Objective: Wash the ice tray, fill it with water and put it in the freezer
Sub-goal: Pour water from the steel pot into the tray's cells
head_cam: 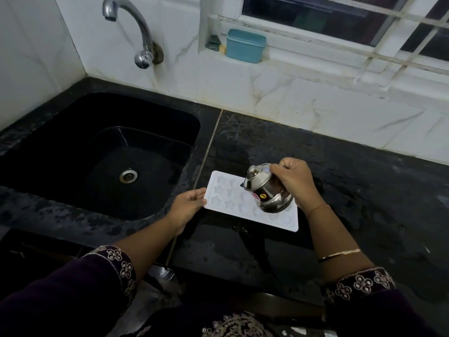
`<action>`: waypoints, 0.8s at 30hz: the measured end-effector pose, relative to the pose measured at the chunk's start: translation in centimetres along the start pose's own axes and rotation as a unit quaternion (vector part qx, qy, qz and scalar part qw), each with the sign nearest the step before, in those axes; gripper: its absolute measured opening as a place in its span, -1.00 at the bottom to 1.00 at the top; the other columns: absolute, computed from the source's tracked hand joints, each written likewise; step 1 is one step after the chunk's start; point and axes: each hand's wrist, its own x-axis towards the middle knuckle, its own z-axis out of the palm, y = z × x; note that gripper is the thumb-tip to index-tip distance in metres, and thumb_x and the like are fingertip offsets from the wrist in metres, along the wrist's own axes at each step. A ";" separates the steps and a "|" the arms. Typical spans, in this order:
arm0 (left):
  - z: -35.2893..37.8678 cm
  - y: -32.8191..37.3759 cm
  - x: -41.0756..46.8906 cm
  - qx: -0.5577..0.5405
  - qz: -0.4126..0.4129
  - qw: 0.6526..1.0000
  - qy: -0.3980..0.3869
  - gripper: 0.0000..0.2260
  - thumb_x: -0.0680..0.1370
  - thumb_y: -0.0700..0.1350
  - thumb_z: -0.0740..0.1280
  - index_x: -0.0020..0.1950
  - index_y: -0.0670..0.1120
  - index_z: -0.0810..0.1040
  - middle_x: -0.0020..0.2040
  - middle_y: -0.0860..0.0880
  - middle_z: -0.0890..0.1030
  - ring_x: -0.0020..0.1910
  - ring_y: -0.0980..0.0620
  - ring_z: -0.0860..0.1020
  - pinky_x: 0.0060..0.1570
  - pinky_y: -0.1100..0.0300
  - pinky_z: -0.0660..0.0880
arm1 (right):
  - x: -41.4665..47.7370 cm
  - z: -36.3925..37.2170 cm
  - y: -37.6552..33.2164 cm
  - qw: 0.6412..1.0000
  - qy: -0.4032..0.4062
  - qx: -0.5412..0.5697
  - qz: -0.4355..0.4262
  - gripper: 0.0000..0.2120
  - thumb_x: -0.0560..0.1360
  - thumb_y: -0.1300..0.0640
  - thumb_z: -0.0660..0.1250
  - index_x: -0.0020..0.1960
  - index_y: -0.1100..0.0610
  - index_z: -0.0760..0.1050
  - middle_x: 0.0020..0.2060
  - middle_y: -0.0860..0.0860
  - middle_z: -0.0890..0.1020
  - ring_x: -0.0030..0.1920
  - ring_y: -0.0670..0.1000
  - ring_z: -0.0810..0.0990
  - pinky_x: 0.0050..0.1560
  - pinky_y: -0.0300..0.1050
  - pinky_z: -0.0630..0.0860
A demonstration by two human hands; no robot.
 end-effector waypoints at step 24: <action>0.0 0.3 -0.4 -0.013 0.002 1.000 -0.001 -0.65 0.53 -0.40 0.26 0.31 -0.26 0.47 0.14 -0.12 0.64 0.11 -0.01 0.62 0.09 0.19 0.56 | 0.7 0.6 -0.8 0.996 -0.019 -0.089 -0.021 -0.63 0.43 0.25 0.34 -0.47 0.12 0.27 -0.50 -0.01 0.34 -0.44 -0.08 0.31 -0.40 -0.23 0.29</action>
